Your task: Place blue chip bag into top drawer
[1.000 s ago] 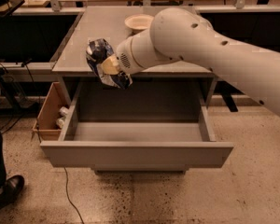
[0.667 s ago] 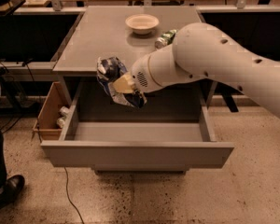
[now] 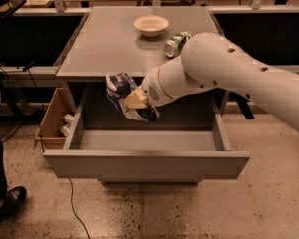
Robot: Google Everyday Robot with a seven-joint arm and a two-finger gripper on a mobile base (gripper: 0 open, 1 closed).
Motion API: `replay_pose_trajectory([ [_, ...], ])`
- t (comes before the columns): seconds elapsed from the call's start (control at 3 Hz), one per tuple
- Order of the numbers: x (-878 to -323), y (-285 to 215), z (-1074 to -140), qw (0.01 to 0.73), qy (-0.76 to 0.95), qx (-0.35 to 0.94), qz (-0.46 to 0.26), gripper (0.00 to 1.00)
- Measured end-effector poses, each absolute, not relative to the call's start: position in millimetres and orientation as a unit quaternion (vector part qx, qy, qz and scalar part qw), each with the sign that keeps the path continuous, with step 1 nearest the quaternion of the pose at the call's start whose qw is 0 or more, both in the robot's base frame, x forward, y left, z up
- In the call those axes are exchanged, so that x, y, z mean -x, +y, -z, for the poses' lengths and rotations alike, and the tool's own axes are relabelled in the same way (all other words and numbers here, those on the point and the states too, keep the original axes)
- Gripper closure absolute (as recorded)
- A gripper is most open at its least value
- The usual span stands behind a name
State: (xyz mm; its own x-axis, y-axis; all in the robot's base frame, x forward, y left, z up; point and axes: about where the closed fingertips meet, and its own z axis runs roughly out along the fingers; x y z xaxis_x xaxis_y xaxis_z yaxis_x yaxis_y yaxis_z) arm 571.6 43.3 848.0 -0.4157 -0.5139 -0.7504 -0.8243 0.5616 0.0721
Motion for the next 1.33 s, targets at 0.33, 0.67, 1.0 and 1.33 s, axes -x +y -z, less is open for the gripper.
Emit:
replay_pose_trajectory([
  [0.33, -568, 30, -797, 0.311, 0.815, 0.438, -0.219, 1.00],
  [0.67, -571, 13, -755, 0.288, 0.817, 0.450, -0.216, 1.00],
  [1.0, -586, 5, -718, 0.281, 0.815, 0.460, -0.214, 1.00],
  [1.33, -607, 8, -694, 0.286, 0.805, 0.473, -0.215, 1.00],
])
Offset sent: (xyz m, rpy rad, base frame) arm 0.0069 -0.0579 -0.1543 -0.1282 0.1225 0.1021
